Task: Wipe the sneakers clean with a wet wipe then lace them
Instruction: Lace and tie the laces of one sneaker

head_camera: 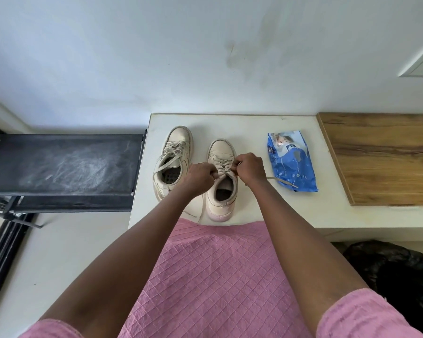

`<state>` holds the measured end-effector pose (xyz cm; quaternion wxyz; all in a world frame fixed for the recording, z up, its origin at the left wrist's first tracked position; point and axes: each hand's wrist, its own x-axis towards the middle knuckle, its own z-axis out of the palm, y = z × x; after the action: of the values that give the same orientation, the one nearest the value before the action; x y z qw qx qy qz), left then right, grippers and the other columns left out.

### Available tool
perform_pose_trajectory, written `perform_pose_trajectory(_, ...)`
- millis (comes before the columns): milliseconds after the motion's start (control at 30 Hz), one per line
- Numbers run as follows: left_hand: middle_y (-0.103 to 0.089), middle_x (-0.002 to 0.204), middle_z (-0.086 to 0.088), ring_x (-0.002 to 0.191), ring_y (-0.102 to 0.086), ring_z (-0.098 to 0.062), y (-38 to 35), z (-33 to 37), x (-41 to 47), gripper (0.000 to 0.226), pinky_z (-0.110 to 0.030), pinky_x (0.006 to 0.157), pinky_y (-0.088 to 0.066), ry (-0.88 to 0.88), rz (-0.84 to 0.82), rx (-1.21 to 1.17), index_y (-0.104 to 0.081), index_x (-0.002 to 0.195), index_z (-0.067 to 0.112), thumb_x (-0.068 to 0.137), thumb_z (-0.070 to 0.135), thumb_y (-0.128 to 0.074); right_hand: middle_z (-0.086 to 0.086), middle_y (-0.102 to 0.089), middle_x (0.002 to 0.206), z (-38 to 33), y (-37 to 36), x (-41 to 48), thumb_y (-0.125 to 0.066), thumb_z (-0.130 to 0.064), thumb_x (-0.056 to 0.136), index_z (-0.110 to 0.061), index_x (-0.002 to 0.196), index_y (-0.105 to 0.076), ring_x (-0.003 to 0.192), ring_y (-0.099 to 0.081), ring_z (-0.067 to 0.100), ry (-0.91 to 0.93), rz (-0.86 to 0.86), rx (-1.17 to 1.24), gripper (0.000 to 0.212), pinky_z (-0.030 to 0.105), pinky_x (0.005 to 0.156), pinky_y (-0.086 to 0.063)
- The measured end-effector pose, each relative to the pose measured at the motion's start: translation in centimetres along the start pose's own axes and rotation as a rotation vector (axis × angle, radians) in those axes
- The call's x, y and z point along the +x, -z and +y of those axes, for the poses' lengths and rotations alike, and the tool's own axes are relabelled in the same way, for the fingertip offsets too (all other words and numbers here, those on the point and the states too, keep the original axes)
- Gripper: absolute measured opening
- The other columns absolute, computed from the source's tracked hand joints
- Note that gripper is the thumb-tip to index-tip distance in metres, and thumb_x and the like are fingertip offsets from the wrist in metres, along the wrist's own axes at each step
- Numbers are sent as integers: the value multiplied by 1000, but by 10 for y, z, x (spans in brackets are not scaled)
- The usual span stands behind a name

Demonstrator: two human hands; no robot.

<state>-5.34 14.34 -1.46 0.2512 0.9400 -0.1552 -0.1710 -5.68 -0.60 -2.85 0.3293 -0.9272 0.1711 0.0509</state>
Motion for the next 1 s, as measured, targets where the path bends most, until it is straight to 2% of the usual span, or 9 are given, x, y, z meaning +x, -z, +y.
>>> perform_pose_trajectory(133, -60, 90, -7, 91, -53, -21, -1, -4, 3, 33, -26, 79, -36, 178, -6, -560, -61, 72, 12, 98, 24, -46, 10, -62, 73, 7, 14, 1, -64, -26, 88, -1, 80, -67, 69, -55, 22, -66, -157, 33, 26, 29, 64, -44)
perform_pose_trajectory(233, -58, 74, 1, 75, -50, -11, -4, 3, 6, 35, -12, 67, -40, 241, 20, -952, -61, 75, 7, 100, 25, -43, 3, -52, 63, 10, 22, -4, -61, -20, 90, -7, 72, -61, 61, -44, 15, -173, -317, 619, 22, 28, 63, -41)
perform_pose_trajectory(300, -61, 77, 0, 70, -56, -7, -5, 8, 8, 36, -8, 61, -43, 237, 23, -1066, -63, 85, 0, 101, 23, -41, -1, -60, 62, 12, 24, -6, -58, -12, 91, -8, 75, -61, 66, -49, 14, -244, -381, 1032, 16, 27, 71, -44)
perform_pose_trajectory(400, -65, 78, -4, 62, -64, -3, -4, 14, 9, 30, -8, 53, -47, 255, 13, -1272, -60, 86, 1, 101, 16, -38, -1, -69, 69, 13, 21, -6, -54, -2, 90, -5, 81, -63, 80, -59, 16, -231, -373, 1259, 13, 28, 83, -46)
perform_pose_trajectory(467, -67, 72, -3, 69, -64, -9, -3, 14, 10, 26, -10, 56, -50, 258, 2, -1378, -58, 85, 3, 101, 9, -38, -1, -72, 76, 11, 18, -6, -52, 2, 90, -4, 87, -64, 86, -62, 16, -199, -358, 1288, 13, 27, 83, -47)
perform_pose_trajectory(533, -67, 73, -2, 75, -61, -11, -3, 13, 12, 25, -12, 59, -51, 259, -20, -1407, -58, 87, 5, 99, 2, -37, -2, -73, 79, 8, 16, -7, -51, 4, 90, -4, 91, -65, 85, -64, 13, -181, -355, 1281, 17, 19, 72, -50)
perform_pose_trajectory(700, -66, 74, 0, 64, -62, -4, -2, 10, 16, 28, -12, 59, -49, 235, -56, -1246, -60, 113, -4, 96, -4, -38, 0, -73, 79, 7, 14, -8, -51, 12, 86, 1, 98, -66, 78, -67, 10, -123, -324, 1194, 23, 17, 67, -51)
perform_pose_trajectory(867, -67, 56, 7, 49, -61, 1, -1, 11, 20, 17, -12, 50, -47, 288, 44, -1260, -60, 105, 2, 90, -3, -54, 6, -70, 77, -3, 23, -8, -68, 6, 77, -6, 83, -68, 71, -64, 16, -97, -175, 937, 14, 28, 70, -54)
perform_pose_trajectory(1000, -66, 56, 3, 59, -61, -9, -2, 10, 25, 21, -13, 55, -50, 360, 55, -1223, -62, 107, -5, 87, 2, -62, 10, -70, 79, -11, 19, -6, -80, 0, 67, -19, 71, -68, 78, -68, 25, -9, -35, 713, 23, 40, 81, -56)
